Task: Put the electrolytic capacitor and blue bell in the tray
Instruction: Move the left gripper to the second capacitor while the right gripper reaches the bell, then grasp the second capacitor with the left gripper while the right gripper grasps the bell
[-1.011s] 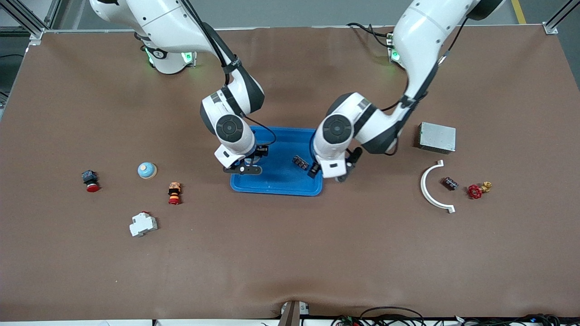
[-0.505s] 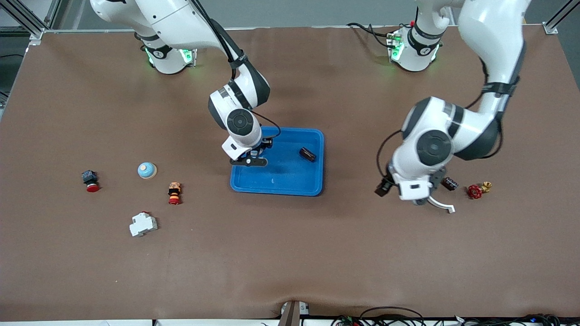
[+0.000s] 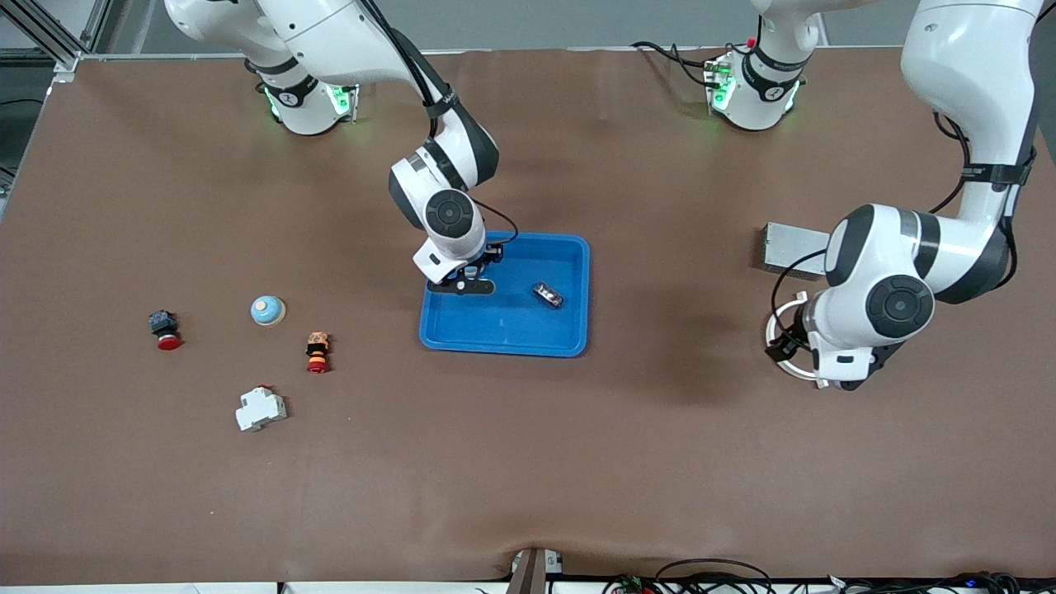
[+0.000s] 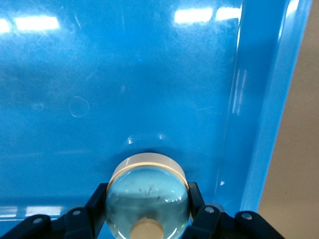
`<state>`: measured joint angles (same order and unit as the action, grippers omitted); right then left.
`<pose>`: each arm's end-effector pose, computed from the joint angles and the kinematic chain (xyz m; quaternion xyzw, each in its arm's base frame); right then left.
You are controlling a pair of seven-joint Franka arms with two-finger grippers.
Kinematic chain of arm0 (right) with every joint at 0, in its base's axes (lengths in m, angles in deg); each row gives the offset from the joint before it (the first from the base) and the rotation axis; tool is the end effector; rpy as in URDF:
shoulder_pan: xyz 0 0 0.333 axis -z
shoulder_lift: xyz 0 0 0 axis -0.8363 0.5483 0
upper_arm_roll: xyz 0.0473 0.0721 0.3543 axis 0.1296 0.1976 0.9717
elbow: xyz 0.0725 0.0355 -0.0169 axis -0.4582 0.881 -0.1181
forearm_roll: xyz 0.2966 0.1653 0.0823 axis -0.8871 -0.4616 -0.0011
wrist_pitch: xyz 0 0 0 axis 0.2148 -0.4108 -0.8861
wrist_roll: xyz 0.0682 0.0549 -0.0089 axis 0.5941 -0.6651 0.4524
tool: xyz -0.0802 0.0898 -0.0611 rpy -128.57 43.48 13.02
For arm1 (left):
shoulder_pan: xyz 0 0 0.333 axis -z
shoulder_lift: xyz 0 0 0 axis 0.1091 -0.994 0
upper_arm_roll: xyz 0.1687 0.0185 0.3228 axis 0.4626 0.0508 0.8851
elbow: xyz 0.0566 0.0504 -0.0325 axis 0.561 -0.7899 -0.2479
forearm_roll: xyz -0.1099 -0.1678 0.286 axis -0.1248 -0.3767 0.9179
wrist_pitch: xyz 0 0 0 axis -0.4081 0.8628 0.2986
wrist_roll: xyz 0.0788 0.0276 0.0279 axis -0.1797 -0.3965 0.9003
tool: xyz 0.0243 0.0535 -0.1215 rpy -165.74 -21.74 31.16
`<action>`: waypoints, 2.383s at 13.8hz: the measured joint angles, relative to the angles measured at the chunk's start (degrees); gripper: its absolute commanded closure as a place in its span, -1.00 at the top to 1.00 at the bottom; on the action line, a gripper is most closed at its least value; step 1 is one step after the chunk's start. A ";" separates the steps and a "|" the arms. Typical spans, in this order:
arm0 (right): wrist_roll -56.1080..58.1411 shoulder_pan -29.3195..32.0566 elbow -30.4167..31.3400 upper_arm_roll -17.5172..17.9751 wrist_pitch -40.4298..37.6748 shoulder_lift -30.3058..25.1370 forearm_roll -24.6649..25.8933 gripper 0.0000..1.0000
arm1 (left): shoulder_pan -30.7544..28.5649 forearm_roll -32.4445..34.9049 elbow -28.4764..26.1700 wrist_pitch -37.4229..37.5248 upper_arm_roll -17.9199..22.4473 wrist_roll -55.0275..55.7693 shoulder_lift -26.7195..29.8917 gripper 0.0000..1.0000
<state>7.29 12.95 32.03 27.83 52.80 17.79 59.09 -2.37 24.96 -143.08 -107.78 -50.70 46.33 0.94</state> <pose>0.4393 0.4036 0.2371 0.9936 -0.0182 -0.1090 0.0227 0.6052 -0.0598 0.3395 -0.9266 -0.3531 0.0798 0.1021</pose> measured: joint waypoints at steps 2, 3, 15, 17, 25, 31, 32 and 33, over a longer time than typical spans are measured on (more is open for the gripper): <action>0.01 -0.13 0.00 -0.01 -0.07 -0.01 0.00 1.00 | -2.17 0.32 -1.57 -0.04 -0.12 -2.37 0.03 1.00; 0.01 -0.31 -0.03 0.00 -0.40 -0.07 0.00 1.00 | -3.19 0.39 -2.25 -0.22 -0.14 -3.59 0.07 1.00; 19.10 9.60 3.18 -3.27 -22.15 -27.05 13.84 1.00 | -9.30 7.44 -11.01 -13.79 -0.16 -8.95 -0.13 1.00; 31.72 16.90 5.90 -3.55 -21.78 -30.34 14.13 1.00 | -9.61 9.96 -11.12 -15.17 -0.16 -8.95 -0.65 1.00; 65.67 39.20 12.41 -3.77 -3.89 -24.50 14.38 1.00 | -10.78 13.20 -11.23 -19.01 -0.15 -8.95 -3.27 1.00; 67.01 40.72 12.46 -3.57 1.78 -14.73 14.38 1.00 | -12.48 13.21 -13.39 -22.83 -0.16 -8.95 -4.70 0.74; 67.01 40.78 12.47 -3.54 2.05 -14.05 14.37 1.00 | -12.72 13.21 -13.59 -23.26 -0.16 -8.95 -4.81 0.56; 67.01 40.83 12.48 -3.49 2.26 -13.36 14.35 1.00 | -12.78 13.21 -13.68 -23.47 -0.16 -8.95 -4.88 0.37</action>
<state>74.30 53.78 44.51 24.33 55.06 4.43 73.44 -15.15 38.17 -156.75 -131.25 -50.86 37.38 -3.94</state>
